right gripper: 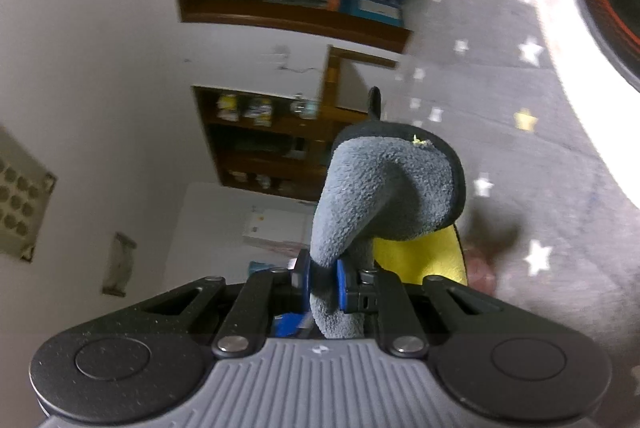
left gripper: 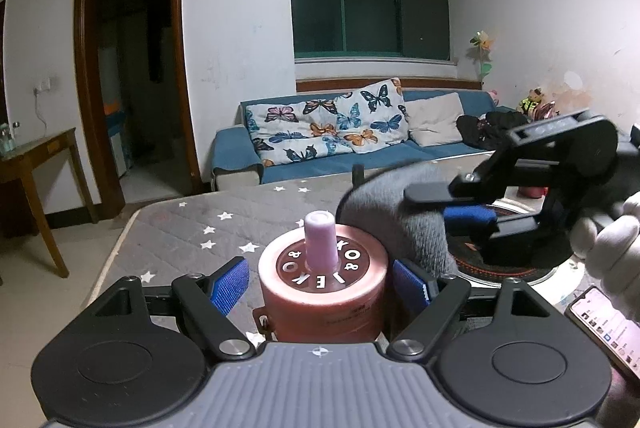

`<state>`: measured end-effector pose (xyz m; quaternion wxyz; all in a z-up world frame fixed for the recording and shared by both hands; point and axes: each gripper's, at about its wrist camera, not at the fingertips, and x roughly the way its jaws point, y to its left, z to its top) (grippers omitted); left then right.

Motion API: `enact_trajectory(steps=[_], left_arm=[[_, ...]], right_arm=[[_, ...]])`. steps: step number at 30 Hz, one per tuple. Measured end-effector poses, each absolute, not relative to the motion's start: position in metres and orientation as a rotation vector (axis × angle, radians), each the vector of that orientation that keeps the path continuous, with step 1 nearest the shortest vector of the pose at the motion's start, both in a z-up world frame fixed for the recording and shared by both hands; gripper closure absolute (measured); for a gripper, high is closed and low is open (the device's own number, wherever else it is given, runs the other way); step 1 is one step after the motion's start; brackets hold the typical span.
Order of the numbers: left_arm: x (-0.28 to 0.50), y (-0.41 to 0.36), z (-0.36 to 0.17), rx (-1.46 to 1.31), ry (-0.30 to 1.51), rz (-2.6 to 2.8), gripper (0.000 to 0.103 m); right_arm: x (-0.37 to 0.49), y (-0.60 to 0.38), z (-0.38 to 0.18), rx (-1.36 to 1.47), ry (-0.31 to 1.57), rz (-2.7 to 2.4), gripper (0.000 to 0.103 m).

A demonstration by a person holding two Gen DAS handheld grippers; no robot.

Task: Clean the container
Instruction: 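Move the cloth in the right tool down the bottle's side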

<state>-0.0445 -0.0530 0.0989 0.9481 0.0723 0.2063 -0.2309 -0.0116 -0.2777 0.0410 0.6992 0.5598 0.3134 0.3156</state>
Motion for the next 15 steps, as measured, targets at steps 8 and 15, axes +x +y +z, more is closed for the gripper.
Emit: enact_trajectory(steps=[8,15], left_arm=[[-0.035,-0.046,0.091,0.108,0.469,-0.491,0.025],[-0.035,-0.047,0.087,0.118,0.478,-0.502,0.028]], right_arm=[[-0.016,-0.272,0.035,1.225,0.7,0.707,0.09],[-0.022,-0.267,0.022,1.162,0.758,0.645,0.09]])
